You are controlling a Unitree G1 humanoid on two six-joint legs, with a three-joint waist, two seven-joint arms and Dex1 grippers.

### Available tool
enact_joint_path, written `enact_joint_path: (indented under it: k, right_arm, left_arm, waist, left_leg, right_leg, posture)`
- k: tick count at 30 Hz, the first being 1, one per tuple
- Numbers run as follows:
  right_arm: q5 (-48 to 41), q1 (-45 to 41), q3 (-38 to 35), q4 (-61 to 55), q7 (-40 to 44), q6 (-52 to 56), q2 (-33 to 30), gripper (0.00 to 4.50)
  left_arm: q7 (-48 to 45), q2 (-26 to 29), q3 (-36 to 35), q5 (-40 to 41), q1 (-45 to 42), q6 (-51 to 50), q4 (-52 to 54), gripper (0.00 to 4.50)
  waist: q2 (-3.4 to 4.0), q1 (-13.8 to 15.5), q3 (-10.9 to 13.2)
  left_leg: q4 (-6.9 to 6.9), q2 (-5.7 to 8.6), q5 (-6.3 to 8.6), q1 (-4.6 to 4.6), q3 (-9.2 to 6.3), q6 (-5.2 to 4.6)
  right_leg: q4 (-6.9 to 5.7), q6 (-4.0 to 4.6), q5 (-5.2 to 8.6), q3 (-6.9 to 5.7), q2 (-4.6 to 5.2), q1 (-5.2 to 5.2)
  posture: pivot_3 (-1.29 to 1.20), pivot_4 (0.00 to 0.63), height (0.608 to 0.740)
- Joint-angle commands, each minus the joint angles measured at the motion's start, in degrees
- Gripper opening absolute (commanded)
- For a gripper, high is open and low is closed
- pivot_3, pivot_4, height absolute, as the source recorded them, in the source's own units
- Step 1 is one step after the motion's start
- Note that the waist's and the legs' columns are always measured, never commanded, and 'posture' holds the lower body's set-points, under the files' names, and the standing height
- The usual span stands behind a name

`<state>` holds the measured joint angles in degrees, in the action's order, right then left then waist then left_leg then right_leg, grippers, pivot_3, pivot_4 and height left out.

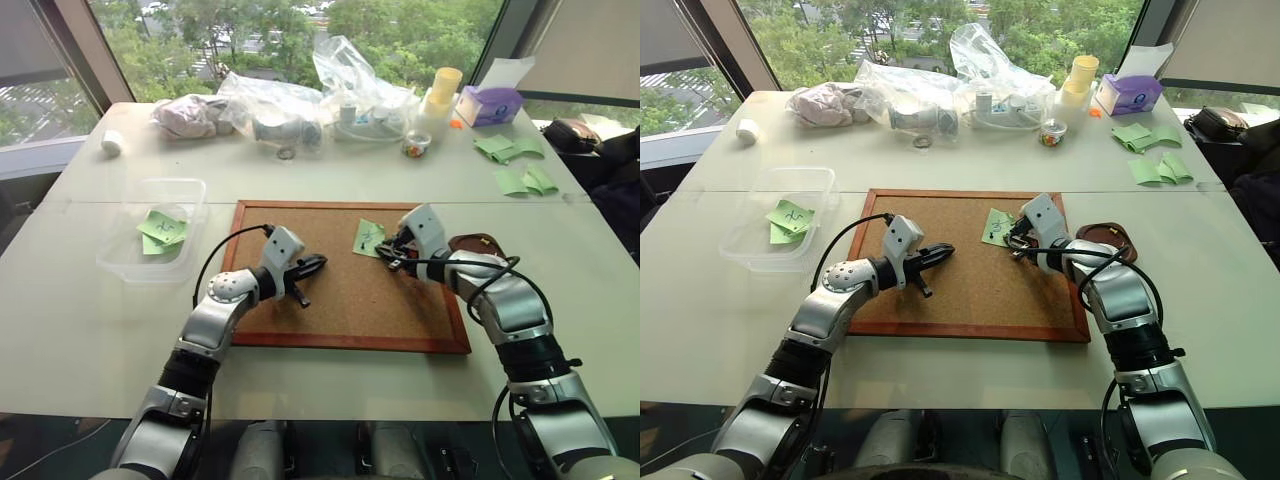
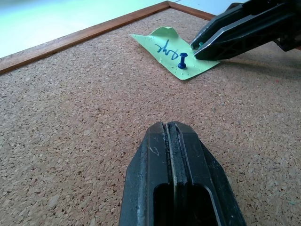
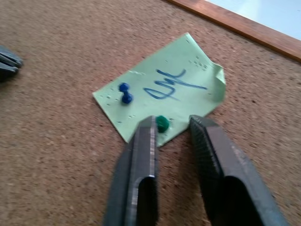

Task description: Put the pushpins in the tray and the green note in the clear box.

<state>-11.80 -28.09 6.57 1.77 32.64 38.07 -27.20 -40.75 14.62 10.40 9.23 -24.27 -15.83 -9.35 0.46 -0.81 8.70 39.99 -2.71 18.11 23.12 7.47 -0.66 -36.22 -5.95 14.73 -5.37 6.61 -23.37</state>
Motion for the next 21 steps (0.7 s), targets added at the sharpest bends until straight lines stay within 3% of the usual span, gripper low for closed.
enact_joint_path:
  k: [1,5,13,21]
  right_arm:
    - [0.67,-0.87,-0.56,-0.98,0.22,-1.22,-0.10,0.08]
    - [0.51,-0.73,-1.23,-1.92,0.34,-0.71,-0.07,0.08]
    - [-7.16,-2.17,-14.64,-11.43,-2.04,10.02,-3.91,0.08]
    - [-7.85,3.69,-22.63,-10.58,-2.49,10.94,-9.81,0.08]
  left_arm:
    - [0.19,0.41,0.64,-0.79,1.83,-1.36,-1.29,0.00]
    - [0.29,0.34,0.68,-0.80,1.93,-1.42,-1.13,0.00]
    - [-0.03,0.74,1.36,-1.35,2.11,-2.13,-2.00,0.00]
    - [-0.31,0.65,1.72,-1.52,1.46,-1.35,-3.30,0.00]
  waist:
    - [0.00,0.00,0.00]
    - [0.00,0.00,0.00]
    - [0.00,0.29,0.01]
    - [0.00,0.13,-0.02]
  left_leg:
    - [0.00,0.00,0.00,0.00,0.00,0.00]
    - [0.00,0.00,0.00,0.00,0.00,0.00]
    - [0.00,0.01,0.00,0.14,-0.02,0.00]
    - [-0.04,0.00,0.02,-0.04,-0.03,-0.02]
  right_leg:
    - [0.00,0.00,0.00,0.00,0.00,0.00]
    - [0.00,0.00,0.00,0.00,0.00,0.00]
    - [0.00,0.00,0.00,0.00,0.05,-0.10]
    - [0.03,0.01,0.00,-0.01,0.01,0.03]
  posture:
    - [0.00,0.150,0.740]
    - [0.00,0.150,0.740]
    - [0.00,0.150,0.740]
    - [0.00,0.150,0.740]
